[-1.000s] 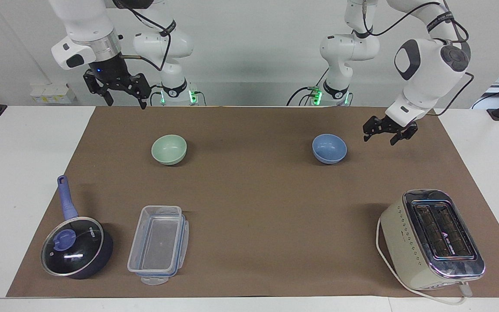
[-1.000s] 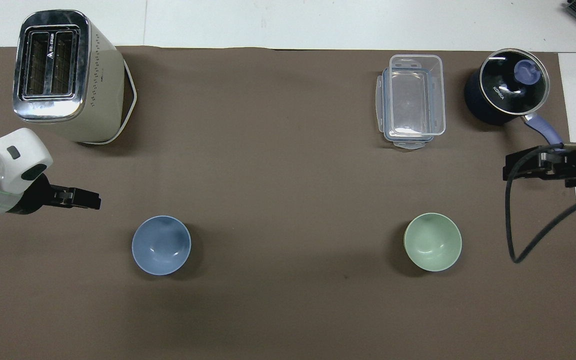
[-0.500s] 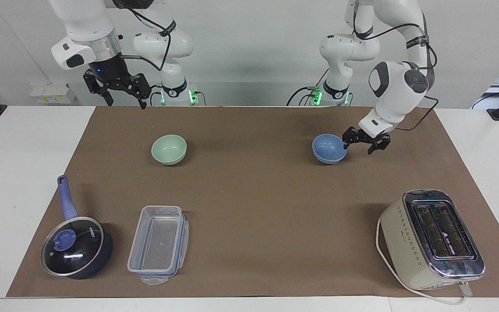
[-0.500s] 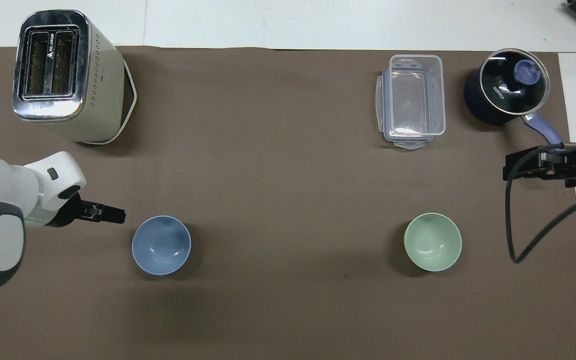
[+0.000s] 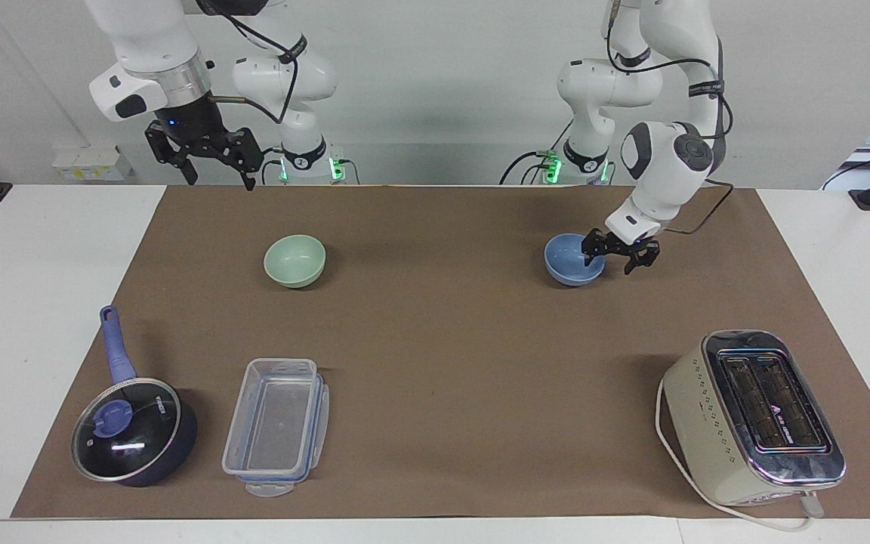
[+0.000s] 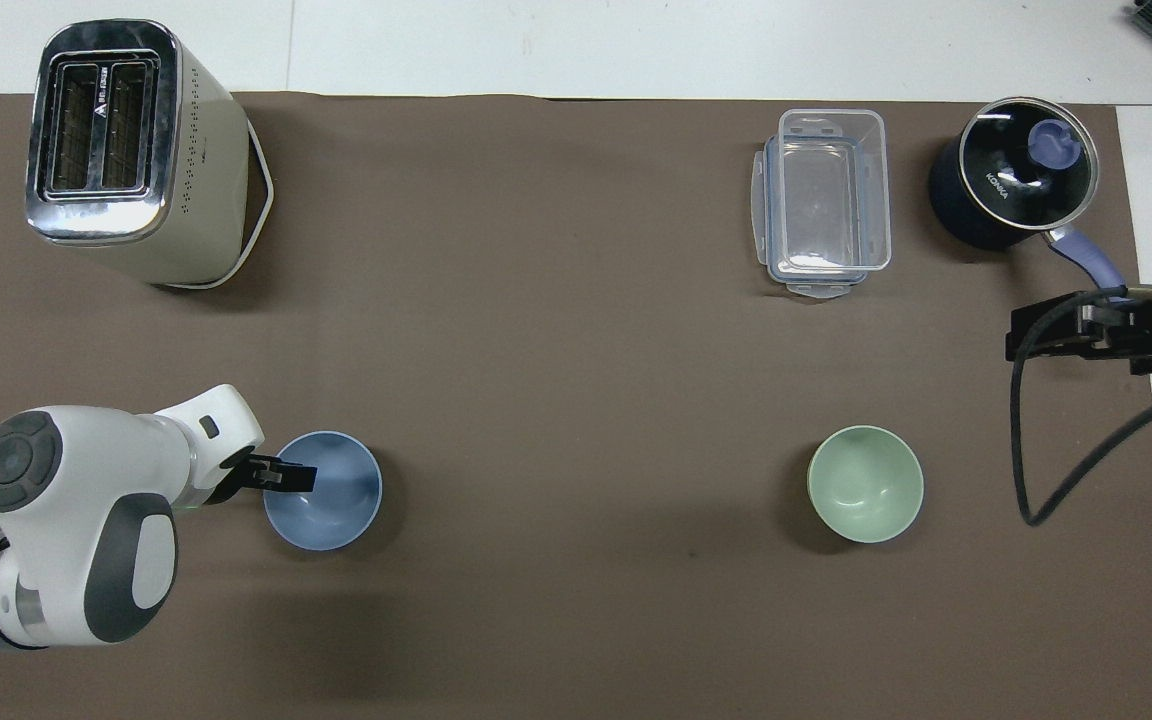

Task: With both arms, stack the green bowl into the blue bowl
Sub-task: 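Reach the left gripper down to the rim of the blue bowl, then grip the blue bowl rim and slide it toward the green bowl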

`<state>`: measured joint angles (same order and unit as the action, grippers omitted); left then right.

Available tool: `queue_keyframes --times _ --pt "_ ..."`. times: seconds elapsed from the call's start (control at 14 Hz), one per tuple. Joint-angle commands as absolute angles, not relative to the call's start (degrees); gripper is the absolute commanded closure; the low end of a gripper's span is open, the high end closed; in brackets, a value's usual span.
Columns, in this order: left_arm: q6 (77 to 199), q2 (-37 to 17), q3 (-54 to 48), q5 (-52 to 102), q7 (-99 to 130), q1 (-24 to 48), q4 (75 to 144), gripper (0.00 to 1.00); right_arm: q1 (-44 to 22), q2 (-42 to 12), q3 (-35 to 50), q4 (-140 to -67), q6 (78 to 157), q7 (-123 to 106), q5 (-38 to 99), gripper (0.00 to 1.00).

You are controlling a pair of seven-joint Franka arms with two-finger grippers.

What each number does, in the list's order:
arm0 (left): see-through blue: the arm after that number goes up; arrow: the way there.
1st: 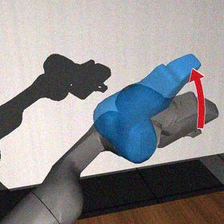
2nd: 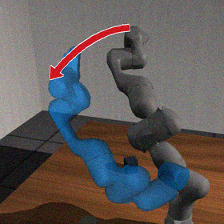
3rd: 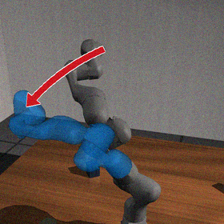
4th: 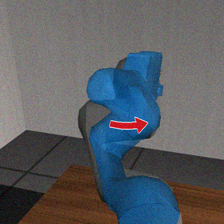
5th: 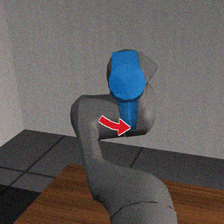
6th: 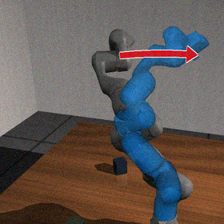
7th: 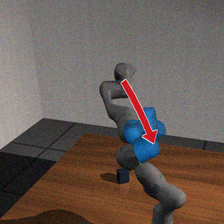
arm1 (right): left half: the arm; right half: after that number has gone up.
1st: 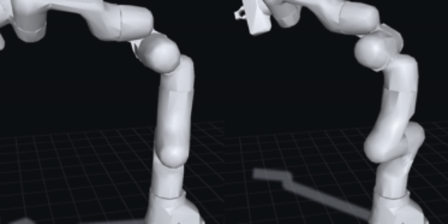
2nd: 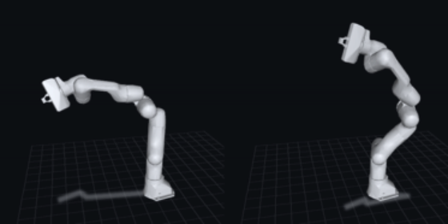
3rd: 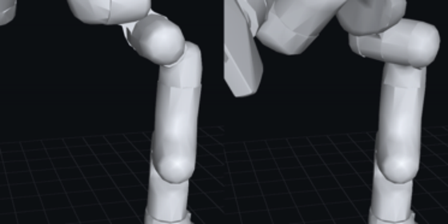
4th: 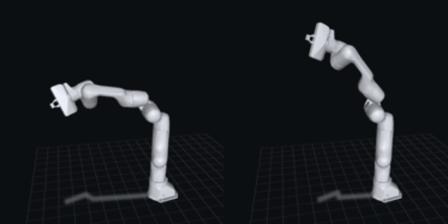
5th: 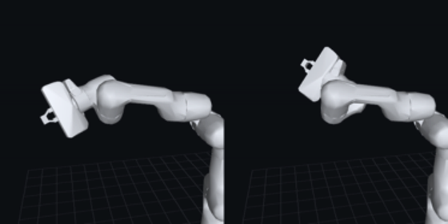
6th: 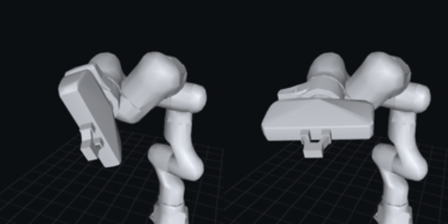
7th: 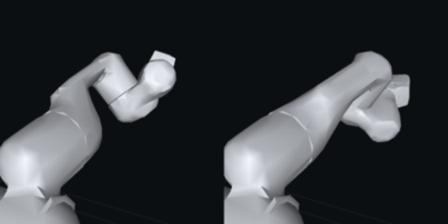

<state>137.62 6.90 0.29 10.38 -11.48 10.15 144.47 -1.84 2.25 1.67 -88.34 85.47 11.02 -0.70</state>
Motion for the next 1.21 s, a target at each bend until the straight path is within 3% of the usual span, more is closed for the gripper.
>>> queue_keyframes --times 0.0,0.5,1.14 --pt "138.9 8.8 1.1 11.3 -11.7 11.2 146.5 0.99 -1.4 2.3 1.6 -87.8 85.2 9.8 -0.5 0.0" --pt "136.4 9.1 1.1 11.3 -11.7 10.7 145.2 1.0 -1.4 2.3 1.6 -87.8 85.2 9.8 -0.4 0.0" --pt "120.8 9.8 1.0 11.3 -6.5 10.5 132.3 1.0 -1.4 2.3 1.6 -87.8 85.2 9.8 -0.5 0.0"
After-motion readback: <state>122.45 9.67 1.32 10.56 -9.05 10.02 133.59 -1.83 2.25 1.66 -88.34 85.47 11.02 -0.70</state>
